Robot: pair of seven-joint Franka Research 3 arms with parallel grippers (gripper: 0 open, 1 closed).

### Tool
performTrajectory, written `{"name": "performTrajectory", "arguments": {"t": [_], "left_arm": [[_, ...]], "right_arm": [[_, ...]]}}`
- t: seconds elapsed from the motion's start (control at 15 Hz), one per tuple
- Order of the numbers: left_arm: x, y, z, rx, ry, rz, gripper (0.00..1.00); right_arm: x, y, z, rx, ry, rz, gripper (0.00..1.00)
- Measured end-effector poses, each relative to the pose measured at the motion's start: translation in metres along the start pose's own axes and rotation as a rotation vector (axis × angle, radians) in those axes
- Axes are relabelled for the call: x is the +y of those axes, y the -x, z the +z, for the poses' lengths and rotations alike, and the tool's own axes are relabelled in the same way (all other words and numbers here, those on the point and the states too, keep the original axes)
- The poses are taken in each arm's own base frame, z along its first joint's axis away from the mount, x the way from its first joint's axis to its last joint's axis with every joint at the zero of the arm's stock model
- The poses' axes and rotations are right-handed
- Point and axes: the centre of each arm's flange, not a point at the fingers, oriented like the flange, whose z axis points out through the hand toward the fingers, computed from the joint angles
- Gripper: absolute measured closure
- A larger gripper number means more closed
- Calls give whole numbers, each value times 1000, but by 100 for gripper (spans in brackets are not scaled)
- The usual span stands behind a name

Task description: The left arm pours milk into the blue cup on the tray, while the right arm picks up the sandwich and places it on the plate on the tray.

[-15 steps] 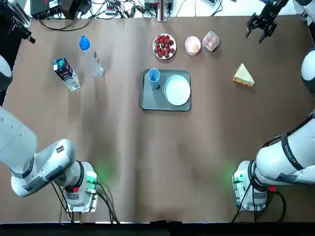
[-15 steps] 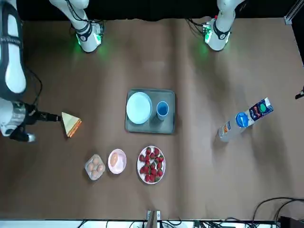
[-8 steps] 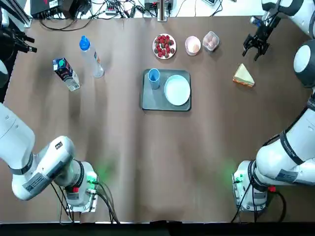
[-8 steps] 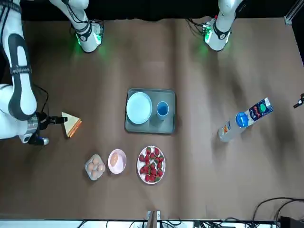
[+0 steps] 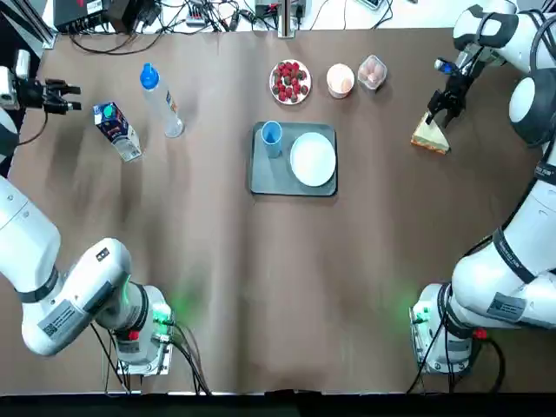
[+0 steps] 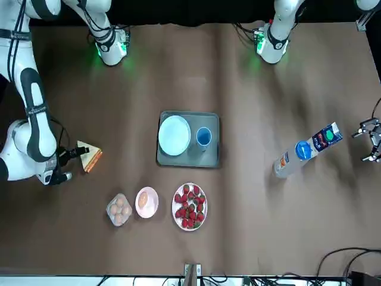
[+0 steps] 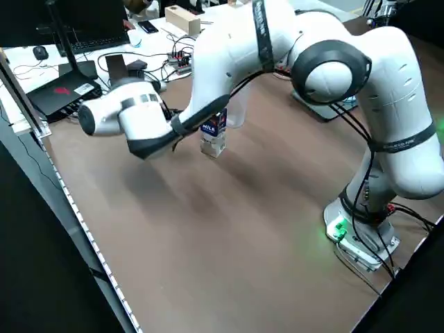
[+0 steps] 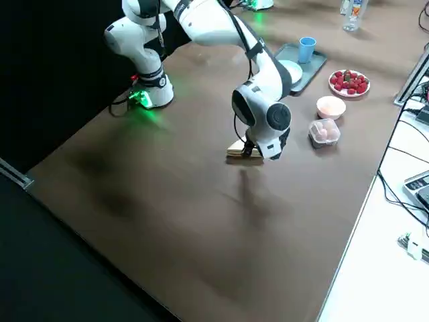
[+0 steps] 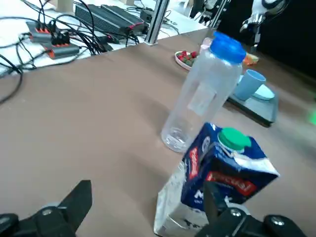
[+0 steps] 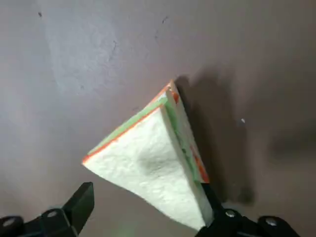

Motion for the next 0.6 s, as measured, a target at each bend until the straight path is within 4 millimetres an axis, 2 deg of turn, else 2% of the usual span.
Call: {"name": "performTrajectory", "arguments": {"t": [0.13, 0.27, 0.33, 0.4, 0.53, 0.6], "left_arm": [[0, 14, 3, 12, 22, -17, 0], [3, 22, -3, 11, 23, 1, 0], [5, 26, -8, 15, 23, 38, 0], [7, 30, -13, 19, 23, 83, 0], [13, 38, -21, 23, 38, 212, 0], [18, 41, -23, 37, 57, 276, 0]], "right_arm": [[12, 2, 5, 1, 13, -52, 7], [22, 4, 17, -11, 4, -77, 7], [26, 5, 23, -17, -2, -90, 12], [28, 4, 27, -20, -6, -96, 21], [27, 3, 29, -23, -8, -106, 24], [25, 2, 28, -21, -10, -108, 33]]}}
